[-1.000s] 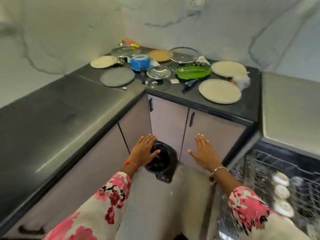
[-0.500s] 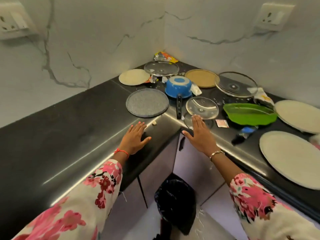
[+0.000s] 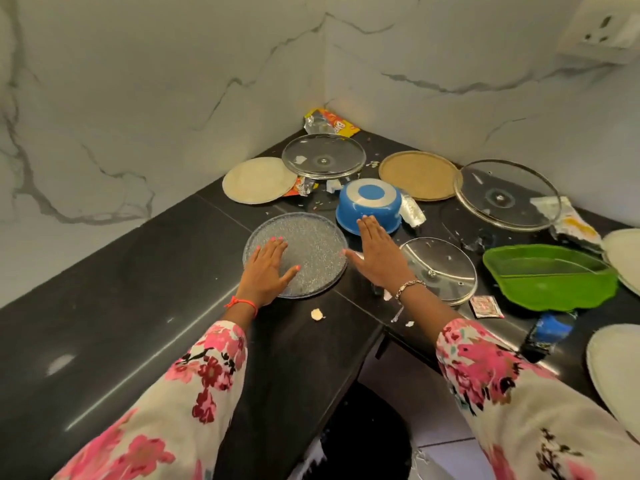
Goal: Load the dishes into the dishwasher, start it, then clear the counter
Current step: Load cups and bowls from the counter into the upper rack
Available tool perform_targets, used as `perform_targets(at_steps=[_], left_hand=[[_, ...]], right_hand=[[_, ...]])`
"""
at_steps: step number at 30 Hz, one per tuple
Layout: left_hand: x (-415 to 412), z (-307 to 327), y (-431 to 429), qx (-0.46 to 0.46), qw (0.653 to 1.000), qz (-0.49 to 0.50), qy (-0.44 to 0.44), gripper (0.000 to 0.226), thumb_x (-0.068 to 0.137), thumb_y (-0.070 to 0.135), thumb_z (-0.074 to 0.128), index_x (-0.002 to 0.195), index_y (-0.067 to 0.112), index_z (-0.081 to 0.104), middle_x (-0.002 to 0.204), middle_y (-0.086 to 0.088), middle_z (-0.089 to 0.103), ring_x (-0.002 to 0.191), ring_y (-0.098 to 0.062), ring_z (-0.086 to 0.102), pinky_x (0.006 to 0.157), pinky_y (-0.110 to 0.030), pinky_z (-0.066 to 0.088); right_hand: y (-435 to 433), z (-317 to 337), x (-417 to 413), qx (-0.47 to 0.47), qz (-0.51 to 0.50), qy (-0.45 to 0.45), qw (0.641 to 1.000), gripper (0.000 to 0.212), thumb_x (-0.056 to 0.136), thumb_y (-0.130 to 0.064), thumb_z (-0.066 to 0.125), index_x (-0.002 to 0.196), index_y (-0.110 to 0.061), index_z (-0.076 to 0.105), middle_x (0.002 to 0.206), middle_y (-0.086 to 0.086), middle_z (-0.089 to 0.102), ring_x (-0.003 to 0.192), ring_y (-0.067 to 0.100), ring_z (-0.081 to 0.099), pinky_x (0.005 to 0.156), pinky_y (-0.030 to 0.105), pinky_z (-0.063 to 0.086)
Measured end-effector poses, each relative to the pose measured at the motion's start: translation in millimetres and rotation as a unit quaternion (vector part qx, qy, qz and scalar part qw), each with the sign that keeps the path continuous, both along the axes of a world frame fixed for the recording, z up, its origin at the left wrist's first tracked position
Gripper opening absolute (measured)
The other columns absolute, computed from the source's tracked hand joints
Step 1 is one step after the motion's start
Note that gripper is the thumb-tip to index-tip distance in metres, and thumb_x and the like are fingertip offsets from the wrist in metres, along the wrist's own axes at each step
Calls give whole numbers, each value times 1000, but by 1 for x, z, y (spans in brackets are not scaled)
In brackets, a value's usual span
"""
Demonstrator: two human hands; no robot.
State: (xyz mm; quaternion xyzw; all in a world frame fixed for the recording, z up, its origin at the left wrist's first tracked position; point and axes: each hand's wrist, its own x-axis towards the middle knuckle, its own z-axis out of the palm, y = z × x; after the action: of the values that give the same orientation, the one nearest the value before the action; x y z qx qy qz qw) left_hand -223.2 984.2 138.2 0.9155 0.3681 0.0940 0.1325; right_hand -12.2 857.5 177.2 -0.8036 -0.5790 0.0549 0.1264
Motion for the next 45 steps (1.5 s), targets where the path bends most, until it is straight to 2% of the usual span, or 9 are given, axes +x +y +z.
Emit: perform_targets(at_steps=[10, 14, 21, 26, 31, 35, 38, 40, 45], left_hand=[[148, 38, -21, -8, 983, -159, -93, 60, 92, 37, 53, 141, 10, 33, 150, -11, 29, 142, -24, 20, 115, -40, 9], [214, 49, -65, -7, 967, -229, -107, 59, 92, 37, 54, 140, 8, 36, 148, -12, 34, 141, -24, 23, 115, -40, 14], [318, 46, -172, -33, 931, -359, -63, 71, 84, 52, 46, 138, 6, 39, 146, -13, 37, 139, -25, 28, 114, -42, 20], [365, 39, -257, -74, 909, -408, -34, 64, 89, 36, 58, 141, 6, 34, 147, -13, 35, 139, -24, 26, 112, -32, 18], [373, 17, -308, -96, 909, -406, 13, 54, 96, 30, 46, 144, 8, 30, 151, -8, 29, 139, -21, 27, 110, -26, 17], [368, -9, -314, -55, 907, -417, 14, 51, 96, 23, 43, 144, 8, 31, 155, -5, 18, 143, -18, 16, 116, -30, 10], [359, -23, -317, 28, 907, -418, 26, 59, 93, 38, 16, 146, 13, 25, 157, 0, 10, 142, -9, -3, 115, -29, -8], [356, -26, -320, 56, 906, -417, 32, 70, 87, 43, 1, 146, 15, 25, 156, 1, 11, 141, -8, -5, 112, -27, -12], [357, -31, -321, 62, 907, -413, 45, 74, 85, 46, -8, 147, 16, 19, 155, 3, 16, 138, -5, -10, 112, -26, -15]], right_hand=[[-71, 19, 75, 51, -148, -6, 988, 70, 94, -47, 41, 144, -1, 23, 152, 15, 23, 144, 25, 14, 117, 34, 13], [-133, 23, 125, 99, -234, -26, 967, 63, 93, -43, 48, 136, 1, 37, 141, 18, 39, 133, 31, 34, 109, 36, 28], [-269, 13, 219, 64, -368, -43, 927, 58, 93, -36, 50, 132, 5, 40, 137, 26, 40, 129, 38, 35, 108, 43, 27], [-361, 4, 269, -24, -476, -41, 878, 63, 94, -36, 48, 142, -1, 27, 147, 25, 25, 138, 39, 19, 112, 49, 18], [-413, -11, 299, -72, -509, 54, 856, 73, 84, -45, 59, 144, -22, 23, 152, 16, 12, 138, 44, 9, 106, 63, 19], [-426, -13, 313, -49, -525, 115, 842, 81, 79, -44, 65, 145, -29, 21, 151, 17, 10, 133, 46, 18, 101, 57, 32], [-429, -14, 320, -45, -523, 125, 842, 81, 79, -43, 66, 145, -27, 21, 148, 20, 16, 130, 47, 24, 102, 53, 32], [-430, -14, 324, -42, -515, 128, 847, 81, 79, -42, 67, 145, -25, 23, 145, 20, 20, 128, 48, 27, 103, 52, 31], [-432, -11, 322, -36, -512, 112, 851, 82, 76, -46, 69, 144, -23, 28, 141, 20, 27, 125, 45, 32, 100, 48, 36]])
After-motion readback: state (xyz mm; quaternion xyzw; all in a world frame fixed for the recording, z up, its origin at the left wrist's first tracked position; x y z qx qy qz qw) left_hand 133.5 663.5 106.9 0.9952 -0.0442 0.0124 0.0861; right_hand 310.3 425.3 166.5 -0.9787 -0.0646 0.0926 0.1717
